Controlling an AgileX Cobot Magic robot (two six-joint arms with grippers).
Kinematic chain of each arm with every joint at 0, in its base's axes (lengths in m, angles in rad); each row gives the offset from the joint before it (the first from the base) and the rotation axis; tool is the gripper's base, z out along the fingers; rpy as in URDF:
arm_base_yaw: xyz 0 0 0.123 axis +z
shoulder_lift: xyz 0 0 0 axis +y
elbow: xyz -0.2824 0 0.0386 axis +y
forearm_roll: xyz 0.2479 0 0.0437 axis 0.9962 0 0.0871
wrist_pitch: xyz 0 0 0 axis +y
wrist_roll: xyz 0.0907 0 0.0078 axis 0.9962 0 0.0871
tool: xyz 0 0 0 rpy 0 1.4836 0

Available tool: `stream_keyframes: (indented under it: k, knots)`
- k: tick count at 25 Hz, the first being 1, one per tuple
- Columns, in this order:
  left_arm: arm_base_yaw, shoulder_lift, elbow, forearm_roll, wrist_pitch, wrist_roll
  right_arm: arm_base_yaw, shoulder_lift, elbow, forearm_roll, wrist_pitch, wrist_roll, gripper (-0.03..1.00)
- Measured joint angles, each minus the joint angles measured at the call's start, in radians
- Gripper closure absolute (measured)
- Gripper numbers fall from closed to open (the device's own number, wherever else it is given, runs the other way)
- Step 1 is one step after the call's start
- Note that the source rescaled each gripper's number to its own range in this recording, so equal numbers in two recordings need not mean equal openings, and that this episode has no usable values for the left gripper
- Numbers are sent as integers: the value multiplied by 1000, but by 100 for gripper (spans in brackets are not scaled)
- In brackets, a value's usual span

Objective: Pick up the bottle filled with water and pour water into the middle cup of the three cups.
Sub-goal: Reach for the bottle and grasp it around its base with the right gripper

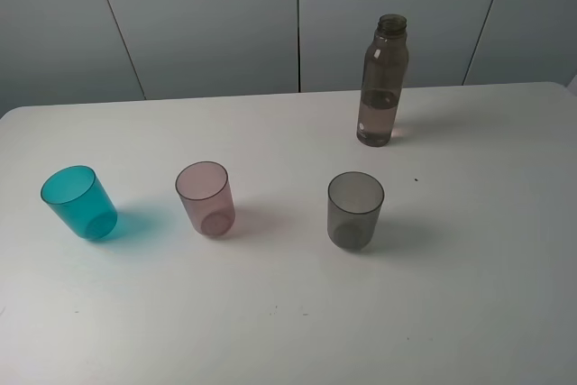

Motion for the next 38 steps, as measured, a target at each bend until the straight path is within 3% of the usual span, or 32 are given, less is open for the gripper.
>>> stream_keyframes:
  k: [7, 13, 18, 22, 25, 32, 38]
  knots:
    - [0, 0, 0, 0, 0, 0, 0, 25, -19, -44, 2, 0, -3]
    - [0, 0, 0, 0, 0, 0, 0, 284, -141, -113, -73, -31, -3]
    - [0, 0, 0, 0, 0, 0, 0, 551, -230, -97, -262, -77, -3]
    - [0, 0, 0, 0, 0, 0, 0, 750, -242, 33, -498, -173, -3]
    - [0, 0, 0, 0, 0, 0, 10, 891, -242, 125, -617, -271, -3]
    - [0, 0, 0, 0, 0, 0, 206, 1195, -242, 159, -849, -354, -3]
    - [0, 0, 0, 0, 0, 0, 229, 1417, -242, 184, -1080, -323, -3]
